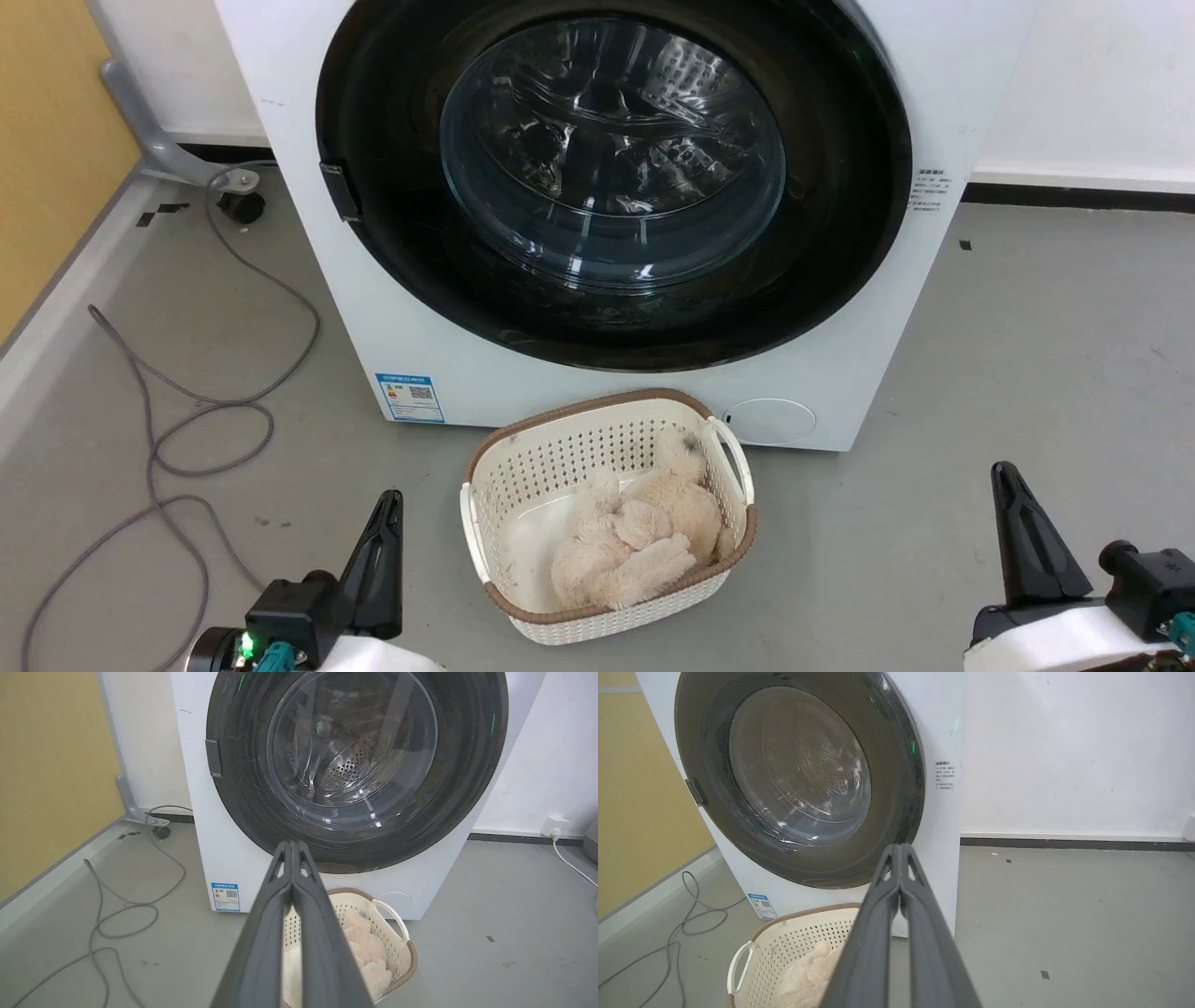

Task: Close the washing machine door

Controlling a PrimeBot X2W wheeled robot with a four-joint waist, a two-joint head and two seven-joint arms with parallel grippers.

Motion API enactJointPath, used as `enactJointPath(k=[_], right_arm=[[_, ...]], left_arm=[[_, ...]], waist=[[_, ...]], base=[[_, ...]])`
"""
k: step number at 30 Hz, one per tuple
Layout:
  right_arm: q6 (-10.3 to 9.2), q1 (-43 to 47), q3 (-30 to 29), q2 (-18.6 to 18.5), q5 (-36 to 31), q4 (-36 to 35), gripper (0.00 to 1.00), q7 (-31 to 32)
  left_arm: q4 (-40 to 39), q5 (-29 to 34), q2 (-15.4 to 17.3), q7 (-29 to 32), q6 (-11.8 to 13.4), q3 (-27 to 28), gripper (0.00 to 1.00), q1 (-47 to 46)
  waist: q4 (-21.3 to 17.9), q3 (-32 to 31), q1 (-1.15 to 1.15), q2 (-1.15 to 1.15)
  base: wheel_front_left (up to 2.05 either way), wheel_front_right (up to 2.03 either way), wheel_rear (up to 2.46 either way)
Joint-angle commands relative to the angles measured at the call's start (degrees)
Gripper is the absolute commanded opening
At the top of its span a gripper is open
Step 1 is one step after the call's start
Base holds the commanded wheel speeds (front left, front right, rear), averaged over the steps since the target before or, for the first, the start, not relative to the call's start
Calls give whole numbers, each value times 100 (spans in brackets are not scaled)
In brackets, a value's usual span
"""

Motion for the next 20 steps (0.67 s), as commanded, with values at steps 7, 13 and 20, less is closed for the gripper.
enactJointPath(k=[7, 13, 20], right_arm=[[-1, -10, 25, 49, -117, -79, 0, 92], [-1, -14, 39, 65, -170, -113, 0, 163], [-1, -18, 56, 83, -232, -154, 0, 245]], left_arm=[[-68, 88, 0, 93, 39, 27, 0, -37], [-99, 122, 1, 164, 52, 43, 0, -48], [-136, 163, 1, 246, 67, 61, 0, -62]], waist=[[-18, -5, 0, 0], [-33, -9, 0, 0], [-51, -14, 0, 0]], base=[[0, 0, 0], [0, 0, 0], [0, 0, 0]])
